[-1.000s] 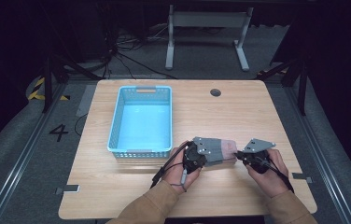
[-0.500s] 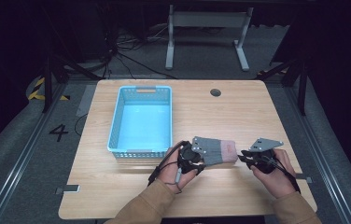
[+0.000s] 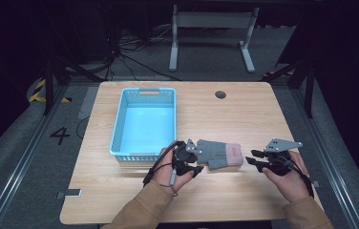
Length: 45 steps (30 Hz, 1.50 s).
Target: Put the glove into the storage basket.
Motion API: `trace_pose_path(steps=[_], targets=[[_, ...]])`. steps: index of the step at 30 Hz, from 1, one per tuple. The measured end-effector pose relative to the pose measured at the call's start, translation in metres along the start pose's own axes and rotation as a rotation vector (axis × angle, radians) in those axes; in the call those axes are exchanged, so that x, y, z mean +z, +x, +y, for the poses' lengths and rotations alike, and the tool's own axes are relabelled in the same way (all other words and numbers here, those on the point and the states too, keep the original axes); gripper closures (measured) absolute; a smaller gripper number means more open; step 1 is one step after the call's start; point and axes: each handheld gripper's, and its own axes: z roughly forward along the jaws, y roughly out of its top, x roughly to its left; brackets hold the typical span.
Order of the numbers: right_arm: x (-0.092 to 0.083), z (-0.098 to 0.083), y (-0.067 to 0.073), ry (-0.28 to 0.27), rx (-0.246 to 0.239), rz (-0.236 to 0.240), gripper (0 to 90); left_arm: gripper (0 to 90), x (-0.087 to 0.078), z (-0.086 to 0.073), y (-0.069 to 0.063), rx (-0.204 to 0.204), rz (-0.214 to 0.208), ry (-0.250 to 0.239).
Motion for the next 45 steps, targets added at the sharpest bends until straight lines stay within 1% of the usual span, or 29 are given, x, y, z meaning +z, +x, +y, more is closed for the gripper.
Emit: trace_pose_path(steps=[4,5,6,10,13,15,16,19,22,24,28,30,34,36,39,40,42,45], targets=[[0.0,0.002,0.001,-0.006,0.013,0.019,59.6,59.0,-0.003,-0.001,0.0,0.01,-0.005,0.024],[0.001,0.002,0.002,-0.009,0.014,0.023,59.1,59.0,-0.003,-0.002,0.0,0.01,-0.003,0.034],[0.001,0.003,0.002,-0.011,0.015,0.03,58.3,58.9,-0.003,-0.003,0.0,0.007,-0.002,0.034],[0.005,0.007,0.002,-0.003,0.024,0.052,54.6,58.4,-0.01,-0.007,0.002,0.011,-0.005,0.055],[0.008,0.014,0.003,-0.014,0.043,0.073,50.2,57.8,-0.015,-0.01,0.003,0.002,-0.009,0.058],[0.011,0.019,0.004,-0.021,0.048,0.077,46.9,57.1,-0.017,-0.012,0.004,0.002,-0.01,0.063],[0.012,0.022,0.004,-0.021,0.048,0.077,46.0,57.2,-0.019,-0.013,0.004,-0.007,-0.008,0.059],[0.016,0.034,0.004,-0.017,0.043,0.089,43.4,56.5,-0.025,-0.017,0.005,-0.013,-0.012,0.058],[0.023,0.045,0.003,0.012,0.034,0.095,41.5,56.5,-0.031,-0.022,0.006,-0.012,-0.008,0.059],[0.027,0.051,0.002,0.026,0.024,0.101,41.1,56.1,-0.036,-0.027,0.007,-0.024,-0.004,0.056],[0.038,0.061,0.002,0.058,0.013,0.115,39.2,54.9,-0.046,-0.036,0.009,-0.032,0.002,0.063],[0.045,0.064,0.002,0.08,0.013,0.121,38.5,54.4,-0.049,-0.042,0.01,-0.042,0.01,0.067],[0.06,0.067,0.005,0.137,0.005,0.134,36.8,53.6,-0.054,-0.05,0.014,-0.045,0.017,0.077],[0.067,0.068,0.007,0.146,-0.009,0.13,36.9,53.2,-0.056,-0.054,0.016,-0.053,0.021,0.08],[0.075,0.071,0.01,0.158,-0.014,0.135,36.7,53.1,-0.059,-0.058,0.019,-0.06,0.024,0.079],[0.077,0.071,0.011,0.165,-0.016,0.137,36.3,53.1,-0.059,-0.058,0.019,-0.067,0.021,0.077],[0.083,0.072,0.013,0.181,-0.018,0.144,35.6,53.1,-0.061,-0.058,0.021,-0.069,0.016,0.07],[0.09,0.072,0.014,0.203,-0.021,0.15,34.1,52.9,-0.062,-0.058,0.022,-0.082,-0.02,0.052]])
